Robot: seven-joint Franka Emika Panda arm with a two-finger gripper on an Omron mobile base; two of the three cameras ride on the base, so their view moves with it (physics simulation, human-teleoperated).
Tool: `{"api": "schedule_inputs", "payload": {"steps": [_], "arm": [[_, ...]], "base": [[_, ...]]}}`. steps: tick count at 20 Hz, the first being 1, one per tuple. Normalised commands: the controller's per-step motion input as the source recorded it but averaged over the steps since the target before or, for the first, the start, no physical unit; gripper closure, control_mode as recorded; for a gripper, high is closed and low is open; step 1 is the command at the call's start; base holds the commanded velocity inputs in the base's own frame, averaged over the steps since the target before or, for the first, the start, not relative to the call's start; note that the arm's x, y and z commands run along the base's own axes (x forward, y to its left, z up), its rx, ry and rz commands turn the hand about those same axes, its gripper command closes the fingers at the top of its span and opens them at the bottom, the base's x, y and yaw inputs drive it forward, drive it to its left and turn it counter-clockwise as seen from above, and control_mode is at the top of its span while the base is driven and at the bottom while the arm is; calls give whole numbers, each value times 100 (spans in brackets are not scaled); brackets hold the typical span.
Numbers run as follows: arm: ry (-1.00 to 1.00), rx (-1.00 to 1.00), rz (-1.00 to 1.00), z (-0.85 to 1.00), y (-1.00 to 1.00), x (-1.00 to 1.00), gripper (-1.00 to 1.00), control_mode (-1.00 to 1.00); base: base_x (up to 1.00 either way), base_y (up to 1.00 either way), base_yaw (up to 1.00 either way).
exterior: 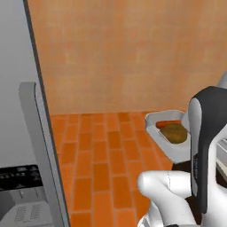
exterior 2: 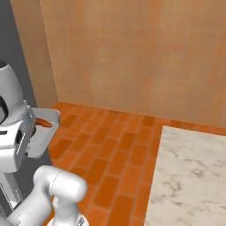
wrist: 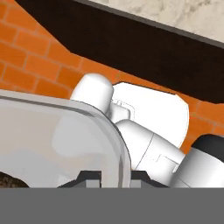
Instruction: Take the meat container that has the fish and place it on the second highest rack of the freezer. Then take the vegetable container that has the avocado and carrot and place it on the highest rack of the freezer.
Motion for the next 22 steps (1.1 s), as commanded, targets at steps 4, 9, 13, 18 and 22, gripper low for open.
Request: {"api": "schedule_inputs", "payload": {"steps": [4,9,13,18,22], "arm": [[0,0,0,0,0,0,100,100],[0,0,0,0,0,0,100,100],[0,0,0,0,0,0,100,100],[0,0,0,0,0,0,100,100],[0,0,0,0,0,0,100,100]], "base": [[98,-52,41],[82,-38,51],[64,-16,63],[27,-20,66],[3,-27,67]]}}
